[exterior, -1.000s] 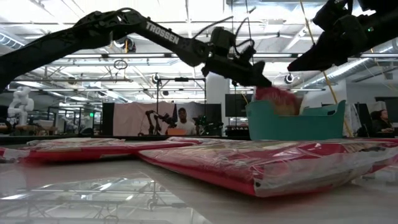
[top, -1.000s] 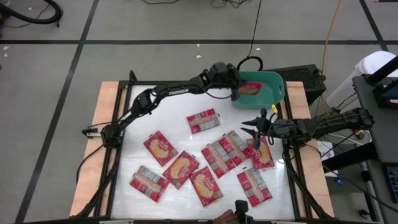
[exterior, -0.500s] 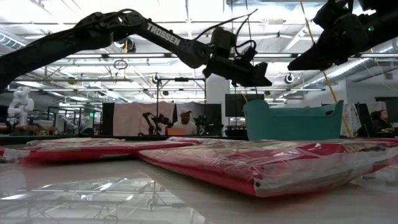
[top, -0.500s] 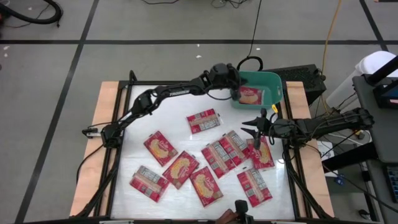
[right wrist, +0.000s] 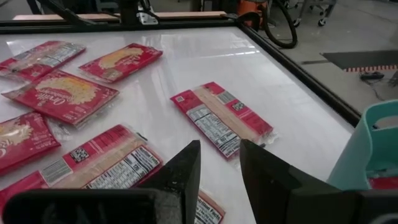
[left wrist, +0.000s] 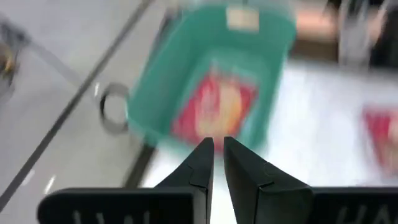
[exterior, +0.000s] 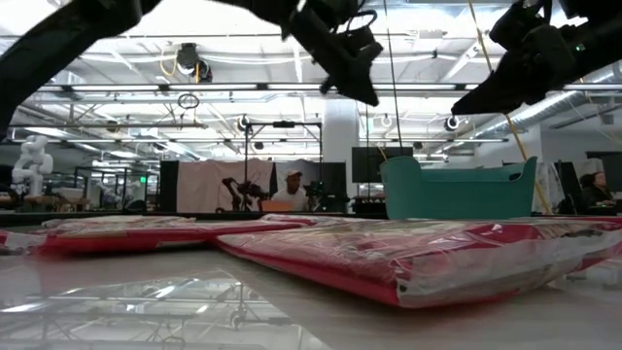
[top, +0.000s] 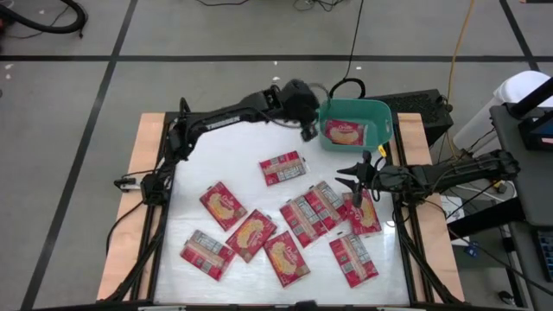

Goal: Sort popcorn bags into baskets
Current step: Put the red popcorn bag into the green bin

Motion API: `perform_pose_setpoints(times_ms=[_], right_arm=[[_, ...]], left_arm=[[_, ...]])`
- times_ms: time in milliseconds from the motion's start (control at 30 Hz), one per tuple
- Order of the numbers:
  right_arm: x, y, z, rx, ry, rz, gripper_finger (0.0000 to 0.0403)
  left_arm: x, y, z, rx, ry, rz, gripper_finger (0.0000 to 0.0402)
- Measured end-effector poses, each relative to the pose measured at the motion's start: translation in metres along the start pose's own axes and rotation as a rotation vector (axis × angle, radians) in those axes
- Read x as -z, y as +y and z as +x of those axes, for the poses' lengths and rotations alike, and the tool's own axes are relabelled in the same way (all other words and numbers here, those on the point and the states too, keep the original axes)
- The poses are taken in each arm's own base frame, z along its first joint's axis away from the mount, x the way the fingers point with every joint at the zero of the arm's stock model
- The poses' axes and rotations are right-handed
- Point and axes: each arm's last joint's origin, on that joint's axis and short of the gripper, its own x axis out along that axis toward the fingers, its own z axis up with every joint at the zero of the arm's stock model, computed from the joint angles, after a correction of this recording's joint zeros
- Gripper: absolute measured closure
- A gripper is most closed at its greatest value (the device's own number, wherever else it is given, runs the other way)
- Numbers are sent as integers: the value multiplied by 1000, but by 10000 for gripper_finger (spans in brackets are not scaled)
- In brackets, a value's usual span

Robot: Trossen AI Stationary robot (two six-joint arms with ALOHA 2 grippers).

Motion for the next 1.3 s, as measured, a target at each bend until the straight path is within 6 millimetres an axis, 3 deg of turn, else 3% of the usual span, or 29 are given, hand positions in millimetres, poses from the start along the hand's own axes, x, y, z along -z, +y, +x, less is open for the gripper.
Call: perform_pose_setpoints(times_ms=[267, 467, 567, 700, 1067, 1200, 1300], right_arm=[[5, 3, 10, 10, 60, 29, 298], [7, 8, 16, -42, 77, 39, 298], [6, 10, 17, -72, 76, 42, 298], [7, 11, 18, -78, 87, 33, 298], [5, 18, 29, -86, 52, 69, 298], [5, 22, 38, -90, 32, 72, 298], [6, 26, 46, -92, 20, 54, 297]], left_arm=[[18, -88, -10, -76, 169, 103, 362], [55, -132, -2, -159, 247, 80, 362], [78, -144, -1, -199, 266, 46, 362], [99, -152, -14, -202, 209, -14, 362], [171, -151, -54, -113, -57, -189, 362], [205, -153, -52, 1, -100, -238, 353], [216, -156, -52, 72, -179, -240, 326]])
